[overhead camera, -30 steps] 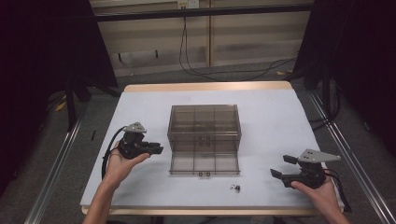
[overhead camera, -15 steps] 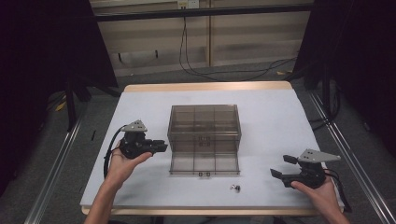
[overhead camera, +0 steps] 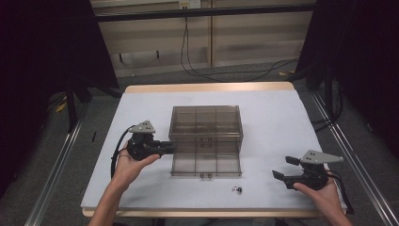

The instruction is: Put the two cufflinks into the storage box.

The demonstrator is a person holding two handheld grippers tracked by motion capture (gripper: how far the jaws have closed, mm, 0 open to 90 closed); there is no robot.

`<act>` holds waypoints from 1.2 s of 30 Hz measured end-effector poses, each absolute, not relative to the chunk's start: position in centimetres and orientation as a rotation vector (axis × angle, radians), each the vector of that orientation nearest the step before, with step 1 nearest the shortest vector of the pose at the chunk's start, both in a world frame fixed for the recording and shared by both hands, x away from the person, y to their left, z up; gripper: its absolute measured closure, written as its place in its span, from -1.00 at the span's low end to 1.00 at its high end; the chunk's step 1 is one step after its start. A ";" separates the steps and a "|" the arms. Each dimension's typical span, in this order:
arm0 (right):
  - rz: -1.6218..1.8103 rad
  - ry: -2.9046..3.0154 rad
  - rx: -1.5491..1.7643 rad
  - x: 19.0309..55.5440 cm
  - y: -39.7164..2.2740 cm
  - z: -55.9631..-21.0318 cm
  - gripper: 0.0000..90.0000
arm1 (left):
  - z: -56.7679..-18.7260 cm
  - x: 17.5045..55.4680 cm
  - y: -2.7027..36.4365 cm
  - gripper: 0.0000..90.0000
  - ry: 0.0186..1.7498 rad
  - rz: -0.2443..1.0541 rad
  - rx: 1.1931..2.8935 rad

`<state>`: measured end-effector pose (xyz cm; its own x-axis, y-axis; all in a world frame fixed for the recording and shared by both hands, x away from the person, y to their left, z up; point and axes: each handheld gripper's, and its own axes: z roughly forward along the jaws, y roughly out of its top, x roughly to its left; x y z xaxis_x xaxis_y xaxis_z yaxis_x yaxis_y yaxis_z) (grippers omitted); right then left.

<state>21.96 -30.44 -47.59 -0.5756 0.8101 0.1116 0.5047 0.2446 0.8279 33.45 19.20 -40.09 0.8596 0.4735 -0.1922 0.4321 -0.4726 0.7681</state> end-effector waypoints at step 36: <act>1.243 2.197 1.216 22.0 -30.3 -47.7 -0.60 | -40.1 33.5 13.2 0.64 0.520 -0.010 2.292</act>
<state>22.02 -30.35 -47.69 -0.5770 0.8090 0.1124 0.5132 0.2520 0.8204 33.50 13.16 -40.06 0.9167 0.3641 -0.1645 0.3703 -0.6199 0.6918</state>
